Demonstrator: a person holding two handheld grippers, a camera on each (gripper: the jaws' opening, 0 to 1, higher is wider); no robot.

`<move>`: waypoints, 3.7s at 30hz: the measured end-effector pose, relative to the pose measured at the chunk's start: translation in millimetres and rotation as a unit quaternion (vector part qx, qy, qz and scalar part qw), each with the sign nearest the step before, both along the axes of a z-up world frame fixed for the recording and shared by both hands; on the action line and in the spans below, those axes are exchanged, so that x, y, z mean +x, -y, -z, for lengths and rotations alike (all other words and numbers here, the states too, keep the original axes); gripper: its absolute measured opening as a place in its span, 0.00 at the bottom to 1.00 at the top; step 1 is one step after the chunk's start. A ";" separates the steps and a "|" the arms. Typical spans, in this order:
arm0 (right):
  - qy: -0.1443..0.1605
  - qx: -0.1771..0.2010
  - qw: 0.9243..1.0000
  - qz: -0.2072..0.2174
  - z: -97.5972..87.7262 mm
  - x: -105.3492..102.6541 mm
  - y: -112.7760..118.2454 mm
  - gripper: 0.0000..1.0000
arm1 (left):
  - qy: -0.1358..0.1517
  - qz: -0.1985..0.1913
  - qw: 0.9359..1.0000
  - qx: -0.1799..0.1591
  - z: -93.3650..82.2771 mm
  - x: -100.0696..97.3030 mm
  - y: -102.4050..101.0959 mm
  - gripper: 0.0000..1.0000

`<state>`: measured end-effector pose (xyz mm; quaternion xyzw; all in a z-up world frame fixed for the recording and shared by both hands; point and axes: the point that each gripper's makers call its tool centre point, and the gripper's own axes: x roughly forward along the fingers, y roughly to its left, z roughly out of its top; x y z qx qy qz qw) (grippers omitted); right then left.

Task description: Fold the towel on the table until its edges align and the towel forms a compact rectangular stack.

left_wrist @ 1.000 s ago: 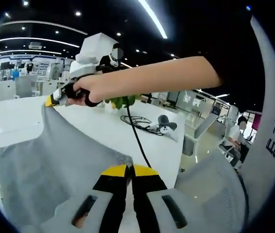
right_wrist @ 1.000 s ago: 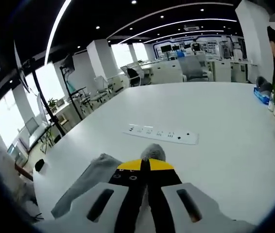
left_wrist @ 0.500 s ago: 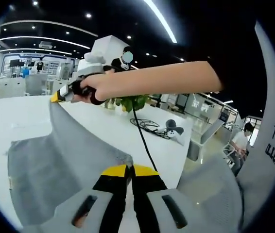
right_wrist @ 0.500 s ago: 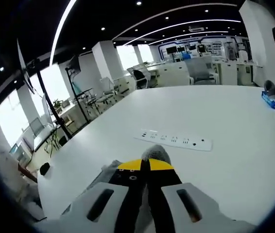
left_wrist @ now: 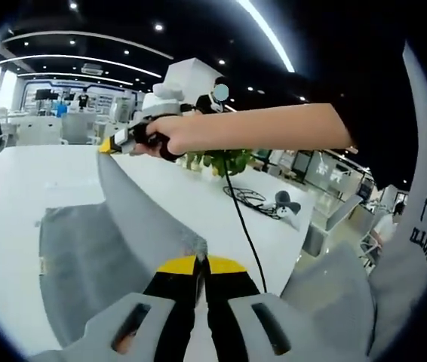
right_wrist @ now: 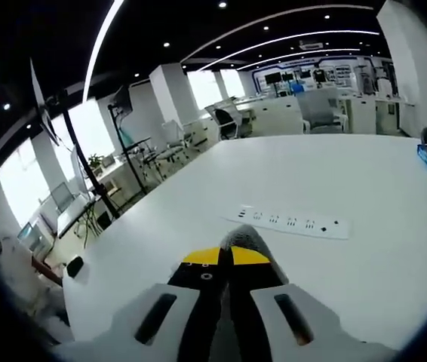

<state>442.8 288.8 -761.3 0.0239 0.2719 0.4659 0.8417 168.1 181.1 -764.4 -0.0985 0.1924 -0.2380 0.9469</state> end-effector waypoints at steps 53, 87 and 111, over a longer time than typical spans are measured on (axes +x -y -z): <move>0.015 -0.070 0.996 -0.048 59.1 -33.5 -92.3 0.00 | -0.106 -0.194 0.975 -0.021 74.7 -44.8 -121.0 0.03; -0.031 -0.083 0.996 -0.028 116.2 -34.4 -122.0 0.00 | -0.163 -0.269 0.946 -0.071 128.1 -53.8 -154.7 0.03; -0.016 -0.110 0.992 -0.055 156.1 -30.9 -134.5 0.01 | -0.198 -0.281 0.934 -0.101 155.8 -60.5 -157.2 0.03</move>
